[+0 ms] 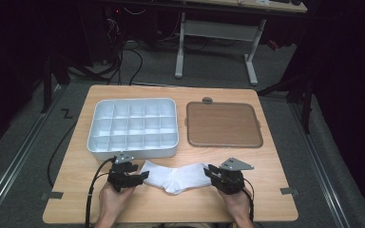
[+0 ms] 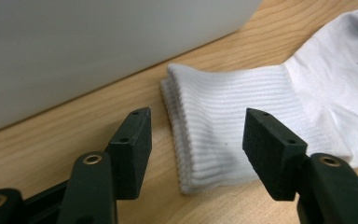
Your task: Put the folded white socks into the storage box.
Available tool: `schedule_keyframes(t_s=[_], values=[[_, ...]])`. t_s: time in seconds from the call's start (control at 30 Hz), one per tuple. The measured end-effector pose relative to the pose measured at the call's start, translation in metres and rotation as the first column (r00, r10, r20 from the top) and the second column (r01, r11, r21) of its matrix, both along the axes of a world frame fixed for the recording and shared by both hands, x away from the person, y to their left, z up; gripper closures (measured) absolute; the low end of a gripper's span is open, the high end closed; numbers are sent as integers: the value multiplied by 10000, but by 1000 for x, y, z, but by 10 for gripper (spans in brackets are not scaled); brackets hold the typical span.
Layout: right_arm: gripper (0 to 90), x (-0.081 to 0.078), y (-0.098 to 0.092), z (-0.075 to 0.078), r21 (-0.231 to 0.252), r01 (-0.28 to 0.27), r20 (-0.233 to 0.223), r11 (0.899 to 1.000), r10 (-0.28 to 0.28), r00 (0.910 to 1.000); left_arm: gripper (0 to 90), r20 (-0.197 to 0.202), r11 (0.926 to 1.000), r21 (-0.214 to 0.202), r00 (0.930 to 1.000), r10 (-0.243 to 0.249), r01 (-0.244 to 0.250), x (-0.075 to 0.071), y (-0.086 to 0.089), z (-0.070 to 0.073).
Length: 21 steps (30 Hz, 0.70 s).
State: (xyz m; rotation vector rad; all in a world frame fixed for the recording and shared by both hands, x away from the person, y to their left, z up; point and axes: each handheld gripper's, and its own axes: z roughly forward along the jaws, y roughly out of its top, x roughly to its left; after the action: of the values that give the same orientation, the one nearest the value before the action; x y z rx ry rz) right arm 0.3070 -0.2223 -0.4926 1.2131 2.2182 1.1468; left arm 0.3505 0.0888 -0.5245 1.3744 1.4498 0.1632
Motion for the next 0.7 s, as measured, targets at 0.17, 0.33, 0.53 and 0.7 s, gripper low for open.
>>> schedule_keyframes(t_s=[0.17,0.33,0.53,0.7], values=[[762,5,30,-8,-179,-923,-357,9956,916,9952,475,-78,9994,312,9998,-177,179,-3,-2,-5],[769,6,51,-14,-65,-1471,-566,9891,1465,9876,495,211,9969,746,9995,-249,233,-6,-5,-7],[767,6,75,-19,-252,-2026,-691,9789,2004,9773,501,551,9927,1203,9984,-125,58,-9,-11,-9],[762,7,82,-25,-621,-2111,-813,9755,2059,9752,558,588,9931,1174,9982,-130,60,-9,-12,-9]])
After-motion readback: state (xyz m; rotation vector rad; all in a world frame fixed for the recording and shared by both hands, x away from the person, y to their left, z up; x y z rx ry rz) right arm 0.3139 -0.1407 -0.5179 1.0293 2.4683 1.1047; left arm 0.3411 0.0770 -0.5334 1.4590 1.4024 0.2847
